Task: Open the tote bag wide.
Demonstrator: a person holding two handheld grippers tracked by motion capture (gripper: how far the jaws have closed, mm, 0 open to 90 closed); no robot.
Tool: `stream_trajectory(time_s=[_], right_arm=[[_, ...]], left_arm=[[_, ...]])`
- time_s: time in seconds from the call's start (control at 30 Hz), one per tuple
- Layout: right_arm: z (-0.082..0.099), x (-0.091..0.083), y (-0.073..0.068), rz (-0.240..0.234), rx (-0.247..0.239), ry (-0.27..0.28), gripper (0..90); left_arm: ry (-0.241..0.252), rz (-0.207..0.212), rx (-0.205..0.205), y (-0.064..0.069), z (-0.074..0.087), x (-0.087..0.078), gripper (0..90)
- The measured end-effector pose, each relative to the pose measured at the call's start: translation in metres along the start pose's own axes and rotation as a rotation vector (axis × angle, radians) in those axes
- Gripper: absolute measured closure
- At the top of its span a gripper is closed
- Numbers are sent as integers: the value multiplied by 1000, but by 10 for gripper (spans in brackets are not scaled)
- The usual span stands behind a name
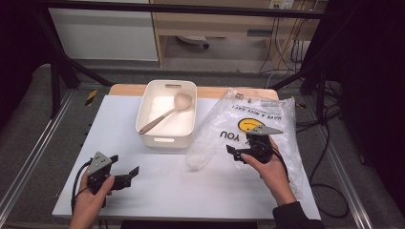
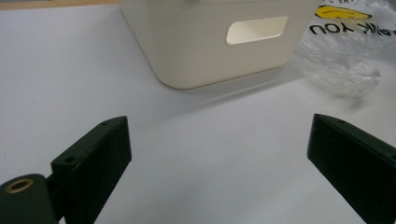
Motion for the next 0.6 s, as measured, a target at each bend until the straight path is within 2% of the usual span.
stream_trajectory(time_s=[0.27, 0.4, 0.6], right_arm=[[6, 2, 3, 7, -17, -27, 65], [10, 1, 9, 14, -15, -37, 66], [16, 3, 21, 51, -16, -62, 65]], left_arm=[[4, 0, 4, 1, -1, -1, 58], [6, 1, 5, 1, -1, -1, 59], [5, 3, 6, 2, -1, -2, 59]])
Point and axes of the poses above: each handheld gripper's, and its own axes: x roughly forward along the jaws, z roughly out of its underside, y roughly to its right, the point moved 5 cm from there along x, roughly forward along the jaws, and after that the axes turned 10 degrees about z, right-handed, at the moved point
